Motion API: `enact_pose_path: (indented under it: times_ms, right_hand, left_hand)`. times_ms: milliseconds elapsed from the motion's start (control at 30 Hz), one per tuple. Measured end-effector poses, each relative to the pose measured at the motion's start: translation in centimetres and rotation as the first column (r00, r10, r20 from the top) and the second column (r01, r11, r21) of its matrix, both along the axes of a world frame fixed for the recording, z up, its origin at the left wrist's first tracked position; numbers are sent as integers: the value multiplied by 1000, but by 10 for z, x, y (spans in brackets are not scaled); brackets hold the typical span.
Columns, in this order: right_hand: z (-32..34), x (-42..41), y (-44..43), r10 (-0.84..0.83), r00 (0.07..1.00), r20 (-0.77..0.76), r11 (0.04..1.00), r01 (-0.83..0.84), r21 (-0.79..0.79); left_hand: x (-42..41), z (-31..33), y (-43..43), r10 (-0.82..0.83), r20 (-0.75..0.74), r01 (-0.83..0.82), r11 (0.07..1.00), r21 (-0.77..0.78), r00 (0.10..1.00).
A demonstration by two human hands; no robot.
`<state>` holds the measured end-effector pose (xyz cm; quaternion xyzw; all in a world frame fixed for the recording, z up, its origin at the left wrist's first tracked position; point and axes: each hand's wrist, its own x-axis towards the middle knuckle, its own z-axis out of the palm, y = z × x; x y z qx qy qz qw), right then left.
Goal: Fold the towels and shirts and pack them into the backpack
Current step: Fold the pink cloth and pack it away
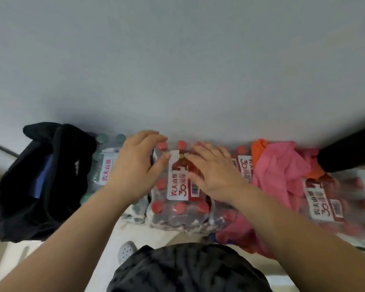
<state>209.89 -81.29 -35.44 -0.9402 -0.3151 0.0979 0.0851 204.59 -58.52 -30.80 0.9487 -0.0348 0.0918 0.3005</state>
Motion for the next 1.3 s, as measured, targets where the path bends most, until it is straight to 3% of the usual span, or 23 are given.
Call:
enact_pose_path:
  times_ms: [300, 567, 767, 867, 967, 1100, 1200, 1300]
  right_hand:
    - [-22, 1, -181, -288, 958, 8, 957, 288, -46]
    - [-53, -15, -234, -272, 959, -79, 962, 272, -4]
    - [-70, -17, -236, -269, 962, -42, 960, 271, 63]
    - [-74, -20, -236, -279, 960, 12, 957, 277, 87]
    - [-75, -20, -239, -325, 946, -21, 910, 319, 264]
    - [-81, -20, -245, -386, 919, -81, 813, 381, 440]
    - [-86, -21, -246, -373, 928, -19, 831, 343, 438]
    - [-85, -21, -246, -349, 937, -9, 854, 322, 409]
  left_hand:
    - [46, -55, -174, -210, -373, 275, 953, 130, 904]
    - [50, -65, -237, -285, -443, 389, 906, 165, 850]
    - [56, -67, -251, -75, -526, 115, 992, 45, 847]
    - [53, -66, -248, -55, -565, 46, 998, -31, 824]
    - [48, -62, -245, -16, -574, -64, 991, -118, 819]
    - [47, -53, -238, 74, -518, -261, 918, -298, 852]
    - [55, -34, -232, 108, -429, -301, 860, -413, 897]
    - [69, -16, -222, 159, -332, -288, 878, -384, 930]
